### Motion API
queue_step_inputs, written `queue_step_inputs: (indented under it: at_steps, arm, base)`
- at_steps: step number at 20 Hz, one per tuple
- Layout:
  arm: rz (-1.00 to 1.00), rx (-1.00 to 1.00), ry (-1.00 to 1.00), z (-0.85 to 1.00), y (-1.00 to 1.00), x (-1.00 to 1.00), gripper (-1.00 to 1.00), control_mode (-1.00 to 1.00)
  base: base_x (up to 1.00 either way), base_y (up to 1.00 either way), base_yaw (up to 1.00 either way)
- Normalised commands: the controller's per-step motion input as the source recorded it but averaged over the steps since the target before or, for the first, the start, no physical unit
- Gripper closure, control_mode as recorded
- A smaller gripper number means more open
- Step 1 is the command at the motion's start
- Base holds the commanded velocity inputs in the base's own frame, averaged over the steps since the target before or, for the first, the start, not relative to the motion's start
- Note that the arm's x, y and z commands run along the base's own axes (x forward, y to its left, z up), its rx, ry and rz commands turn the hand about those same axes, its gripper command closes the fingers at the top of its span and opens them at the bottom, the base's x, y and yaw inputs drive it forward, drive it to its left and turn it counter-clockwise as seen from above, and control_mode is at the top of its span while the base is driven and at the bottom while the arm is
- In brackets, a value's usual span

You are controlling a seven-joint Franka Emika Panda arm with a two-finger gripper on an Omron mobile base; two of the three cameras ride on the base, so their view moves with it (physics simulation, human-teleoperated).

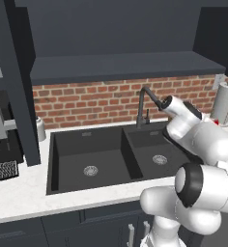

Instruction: Pick the kettle from the counter and place it on the tray. Then pick the mug from the cabinet and place it on the tray. Then close the cabinet doors.

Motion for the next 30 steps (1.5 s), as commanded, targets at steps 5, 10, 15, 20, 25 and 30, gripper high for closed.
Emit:
queue_step_inputs:
  at_steps: [5,10,15,20,25,30]
  arm:
    - [0.00,0.18,-0.09,-0.23,-0.07,0.24,1.00,-1.00]
    - [0.00,0.05,-0.03,-0.19,-0.14,0.40,1.00,-1.00]
    - [0.00,0.00,-0.01,-0.20,-0.12,0.41,1.00,-1.00]
    - [0.01,0.00,0.00,-0.27,-0.09,0.44,1.00,-1.00]
    - [0.03,0.00,-0.04,-0.26,-0.18,0.33,1.00,-1.00]
    - [0.02,-0.01,-0.04,-0.27,-0.32,0.13,1.00,-1.00]
  base:
    - [0.00,0.00,0.00]
    - [0.00,0.00,0.00]
    - [0.00,0.00,0.00]
    - [0.00,0.00,0.00]
    - [0.00,0.00,0.00]
    - [0.00,0.00,0.00]
